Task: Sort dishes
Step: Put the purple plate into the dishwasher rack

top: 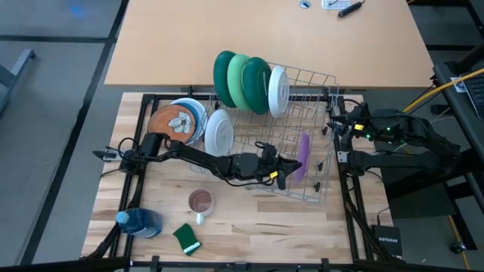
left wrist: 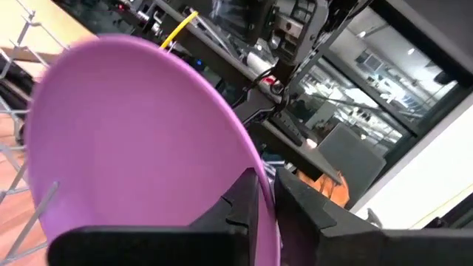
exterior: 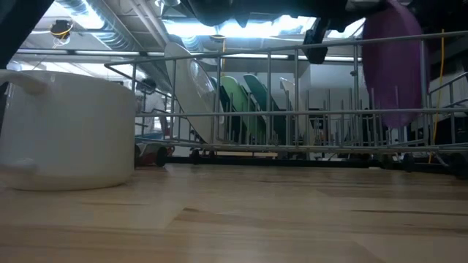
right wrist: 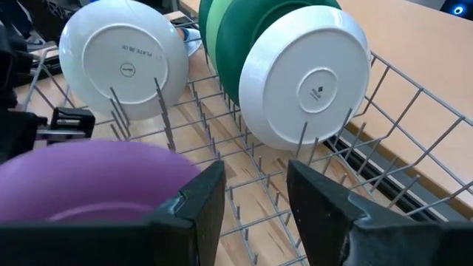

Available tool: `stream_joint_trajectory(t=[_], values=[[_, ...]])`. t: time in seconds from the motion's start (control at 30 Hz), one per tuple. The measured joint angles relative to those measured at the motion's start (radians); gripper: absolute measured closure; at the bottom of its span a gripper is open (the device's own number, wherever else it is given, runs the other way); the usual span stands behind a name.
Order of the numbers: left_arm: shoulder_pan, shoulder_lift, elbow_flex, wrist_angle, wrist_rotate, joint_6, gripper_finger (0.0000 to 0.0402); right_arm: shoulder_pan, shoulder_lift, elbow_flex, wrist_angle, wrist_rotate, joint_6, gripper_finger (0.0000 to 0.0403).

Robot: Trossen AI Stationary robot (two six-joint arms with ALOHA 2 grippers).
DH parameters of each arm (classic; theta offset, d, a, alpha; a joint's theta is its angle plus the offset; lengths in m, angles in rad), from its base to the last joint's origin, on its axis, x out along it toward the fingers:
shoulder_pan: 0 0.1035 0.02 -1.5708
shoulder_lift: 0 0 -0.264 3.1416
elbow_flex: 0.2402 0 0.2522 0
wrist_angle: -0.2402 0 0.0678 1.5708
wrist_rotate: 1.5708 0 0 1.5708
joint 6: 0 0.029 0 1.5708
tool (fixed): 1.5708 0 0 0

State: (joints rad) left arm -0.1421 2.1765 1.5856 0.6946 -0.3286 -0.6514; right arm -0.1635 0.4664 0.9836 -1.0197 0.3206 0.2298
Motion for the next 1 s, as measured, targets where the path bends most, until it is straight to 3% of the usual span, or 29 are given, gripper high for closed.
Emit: stream_joint_trajectory(t=[0.5,0.8,1.0], values=[[0.000,0.000,0.000,-0.040,-0.038,-0.005,0.0296,0.000,0.000,0.000,-0.005,0.000,0.000,0.0251],[0.006,-0.002,0.000,-0.022,-0.137,-0.049,0.0292,0.000,0.000,0.000,-0.008,-0.001,0.000,0.0251],[0.007,-0.002,0.000,-0.016,-0.138,-0.048,0.0292,0.000,0.000,0.000,-0.037,-0.095,-0.008,0.0251]])
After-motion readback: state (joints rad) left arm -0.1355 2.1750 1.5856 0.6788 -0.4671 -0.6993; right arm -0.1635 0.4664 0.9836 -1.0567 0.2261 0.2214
